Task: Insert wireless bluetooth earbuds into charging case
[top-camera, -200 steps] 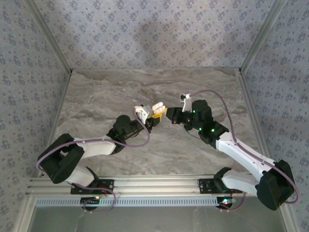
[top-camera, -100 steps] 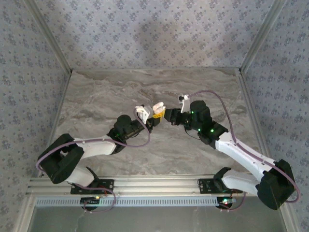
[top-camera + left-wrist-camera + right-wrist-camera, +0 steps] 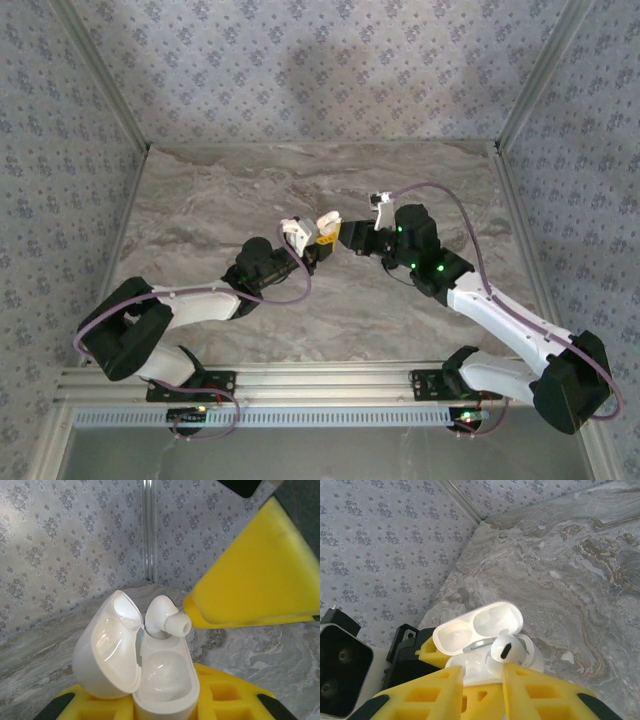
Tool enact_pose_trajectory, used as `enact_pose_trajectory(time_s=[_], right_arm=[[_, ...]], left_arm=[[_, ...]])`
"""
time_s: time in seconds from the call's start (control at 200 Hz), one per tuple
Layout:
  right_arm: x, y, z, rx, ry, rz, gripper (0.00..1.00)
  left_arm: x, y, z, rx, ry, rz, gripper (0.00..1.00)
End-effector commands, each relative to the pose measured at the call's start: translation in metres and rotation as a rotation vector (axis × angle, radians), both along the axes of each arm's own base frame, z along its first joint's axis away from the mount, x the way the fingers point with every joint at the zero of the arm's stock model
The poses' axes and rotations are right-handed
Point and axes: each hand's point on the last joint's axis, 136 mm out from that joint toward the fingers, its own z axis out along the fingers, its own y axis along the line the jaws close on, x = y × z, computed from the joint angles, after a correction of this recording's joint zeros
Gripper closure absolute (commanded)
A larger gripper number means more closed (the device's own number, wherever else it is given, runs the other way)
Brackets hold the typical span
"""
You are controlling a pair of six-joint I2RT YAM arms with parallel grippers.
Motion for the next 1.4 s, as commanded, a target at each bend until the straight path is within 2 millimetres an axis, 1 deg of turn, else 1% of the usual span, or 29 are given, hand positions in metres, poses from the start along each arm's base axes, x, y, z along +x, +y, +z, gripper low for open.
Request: enact_pose_trajectory(time_s=[0.0,0.55,0.72,0.81,0.944,1.094,1.174,1.394], right_arm=[[-0.001,0.005,0.016,0.011,-0.038,0.022,0.72],[0.001,0.01,0.01,0.001,-0.003,0.034,0.73],[-0.002,0.008,0.008,-0.027,0.013,0.043,0.71],[-0.006,0.006,0.007,-0.044,0.027,0.051,0.67],[-0.01,0.003,0.012,-0.042,0.023,0.059,0.66],[-0.015,0.001,0.026,-0.02,0.003,0.088,0.65],[-0.018,0.001,0.034,-0.008,-0.006,0.106,0.63],[-0.019,-0.006,0.047,-0.026,-0.026,0.107,0.65]], left_arm=[[-0.005,-0.003,0.031,-0.051,-0.064,-0.018,0.89],[-0.007,-0.005,0.033,-0.051,-0.065,-0.036,0.89],[-0.007,-0.005,0.031,-0.042,-0.067,-0.041,0.89],[-0.008,-0.005,0.032,-0.038,-0.069,-0.044,0.89],[-0.009,-0.005,0.032,-0.035,-0.069,-0.052,0.89],[-0.012,-0.006,0.032,-0.036,-0.064,-0.07,0.89],[-0.013,-0.007,0.031,-0.037,-0.059,-0.081,0.89],[-0.014,-0.005,0.032,-0.048,-0.046,-0.097,0.89]])
